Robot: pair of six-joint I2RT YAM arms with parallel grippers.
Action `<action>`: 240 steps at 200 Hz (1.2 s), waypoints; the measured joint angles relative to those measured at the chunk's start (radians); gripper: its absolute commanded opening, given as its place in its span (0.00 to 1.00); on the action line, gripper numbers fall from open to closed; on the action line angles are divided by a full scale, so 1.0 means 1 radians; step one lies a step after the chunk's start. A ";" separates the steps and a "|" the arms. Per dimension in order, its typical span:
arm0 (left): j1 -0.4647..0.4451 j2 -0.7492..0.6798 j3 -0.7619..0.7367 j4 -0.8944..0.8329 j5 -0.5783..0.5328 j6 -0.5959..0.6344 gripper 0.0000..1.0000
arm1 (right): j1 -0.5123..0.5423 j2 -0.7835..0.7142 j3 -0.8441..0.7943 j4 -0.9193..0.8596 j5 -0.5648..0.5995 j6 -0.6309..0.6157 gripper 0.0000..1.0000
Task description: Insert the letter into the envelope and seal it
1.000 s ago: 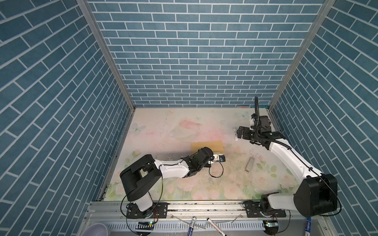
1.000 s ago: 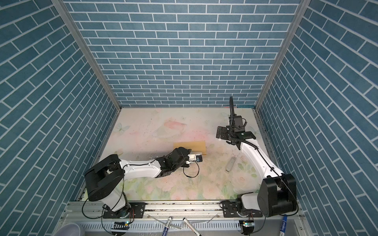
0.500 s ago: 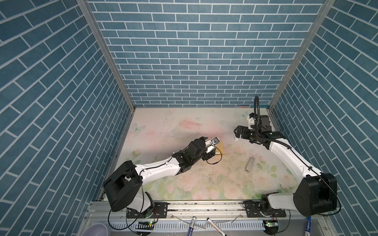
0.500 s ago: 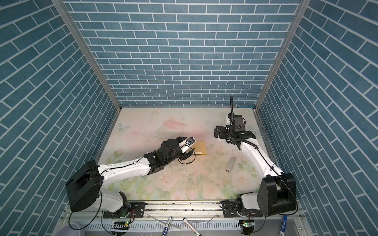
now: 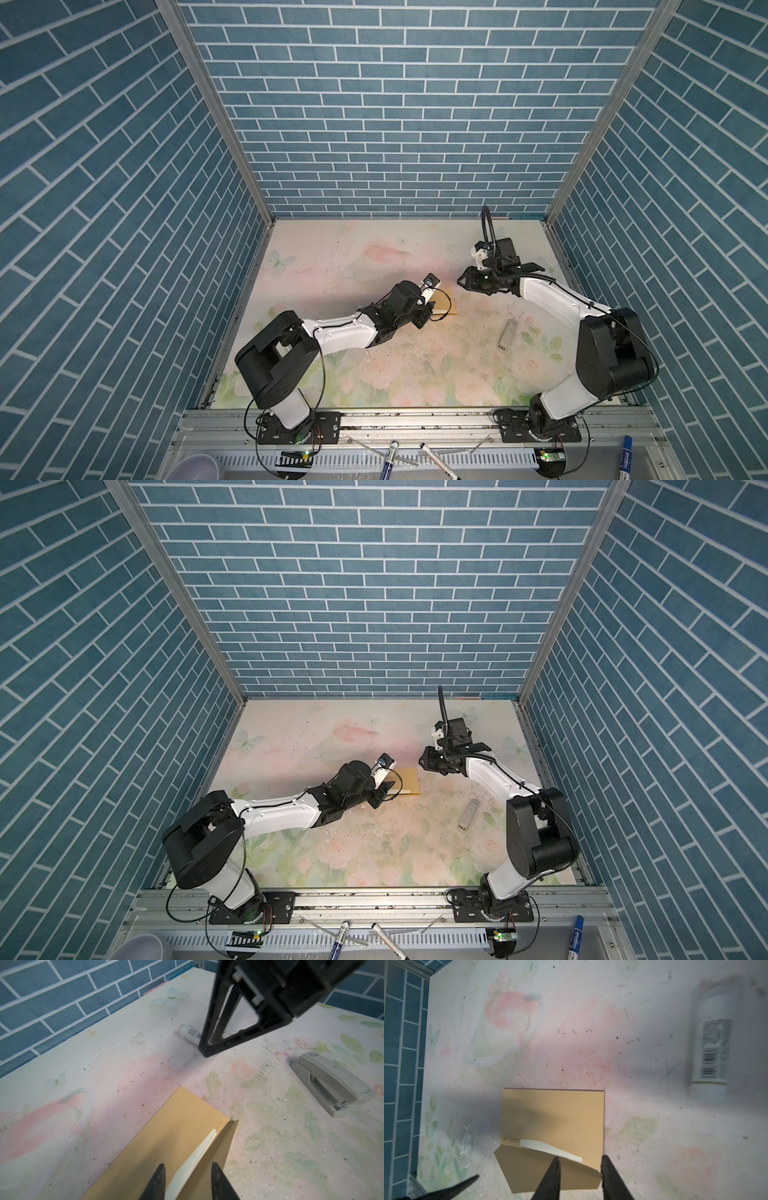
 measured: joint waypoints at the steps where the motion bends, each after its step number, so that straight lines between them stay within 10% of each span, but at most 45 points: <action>1: 0.000 0.002 0.000 0.000 0.001 0.001 0.25 | 0.001 0.002 0.001 0.000 0.000 0.001 0.24; 71: 0.006 0.074 0.013 0.013 0.074 -0.022 0.07 | 0.038 0.159 0.046 0.011 -0.003 0.028 0.00; 240: 0.006 0.177 0.069 -0.092 0.190 0.018 0.00 | 0.042 0.268 0.059 0.018 -0.011 0.055 0.00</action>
